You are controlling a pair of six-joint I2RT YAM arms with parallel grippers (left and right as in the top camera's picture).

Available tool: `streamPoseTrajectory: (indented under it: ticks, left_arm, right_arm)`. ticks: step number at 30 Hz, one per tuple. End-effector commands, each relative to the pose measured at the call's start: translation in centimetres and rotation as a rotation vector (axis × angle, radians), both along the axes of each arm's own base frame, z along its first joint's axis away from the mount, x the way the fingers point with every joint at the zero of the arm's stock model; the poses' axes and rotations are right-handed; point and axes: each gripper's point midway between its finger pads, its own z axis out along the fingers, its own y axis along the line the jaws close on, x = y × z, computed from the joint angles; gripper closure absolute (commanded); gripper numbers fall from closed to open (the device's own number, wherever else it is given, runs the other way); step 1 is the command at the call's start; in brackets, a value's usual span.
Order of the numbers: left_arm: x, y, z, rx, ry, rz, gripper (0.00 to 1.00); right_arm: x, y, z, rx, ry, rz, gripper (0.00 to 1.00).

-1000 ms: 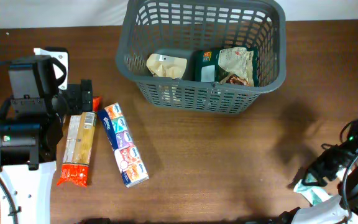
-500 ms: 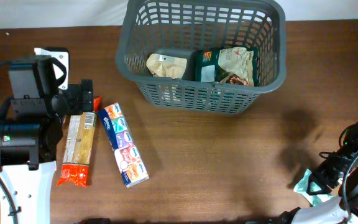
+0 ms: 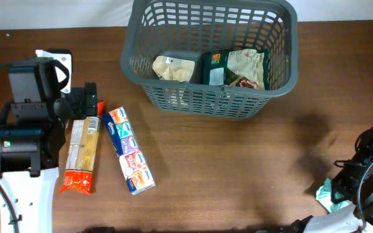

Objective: Pack container
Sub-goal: 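Move the right gripper to the mint-green wipes pouch and grasp it, then carry the wipes pouch over the basket and release it inside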

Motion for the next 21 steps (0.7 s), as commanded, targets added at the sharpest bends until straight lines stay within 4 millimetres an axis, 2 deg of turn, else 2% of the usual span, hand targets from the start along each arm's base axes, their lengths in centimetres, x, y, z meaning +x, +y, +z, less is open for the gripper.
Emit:
streamPoseTrajectory:
  ticks: [1,3,5,7,9,11,13,15,18,21]
  left_arm:
    - [0.2,-0.1,0.3,0.003,-0.01,-0.016,0.01]
    - [0.3,-0.1,0.4,0.002,-0.017,-0.016,0.01]
    - [0.3,-0.1,0.5,0.003,-0.02,-0.016,0.01]
    - [0.3,-0.1,0.5,0.002,-0.02,-0.016,0.01]
    - [0.3,-0.1,0.5,0.002,-0.02,-0.016,0.01]
    - [0.3,-0.1,0.5,0.002,-0.02,-0.016,0.01]
    - [0.3,-0.1,0.5,0.002,-0.02,-0.016,0.01]
    - [0.3,-0.1,0.5,0.002,-0.02,-0.016,0.01]
    - [0.3,-0.1,0.5,0.002,-0.02,-0.016,0.01]
    - [0.3,-0.1,0.5,0.003,-0.02,-0.016,0.01]
  right_arm:
    - [1.4,-1.6,-0.8,-0.002,-0.079,0.134,0.97]
    - [5.0,-2.5,-1.3,0.04,-0.252,0.29,0.97]
    - [9.6,-3.2,-0.9,0.072,-0.469,0.452,0.97]
    - [14.4,-3.5,0.8,0.086,-0.692,0.585,0.97]
    - [18.6,-3.8,3.4,0.076,-0.887,0.722,0.97]
    - [22.9,-3.8,7.2,0.047,-1.092,0.903,0.97]
    - [26.7,-3.1,11.8,-0.013,-1.297,1.18,0.96]
    - [29.5,-1.9,16.6,-0.065,-1.484,1.348,0.96]
    - [32.2,0.8,23.2,-0.089,-1.714,1.473,0.97]
    - [33.8,5.3,29.8,-0.099,-1.92,1.676,0.96]
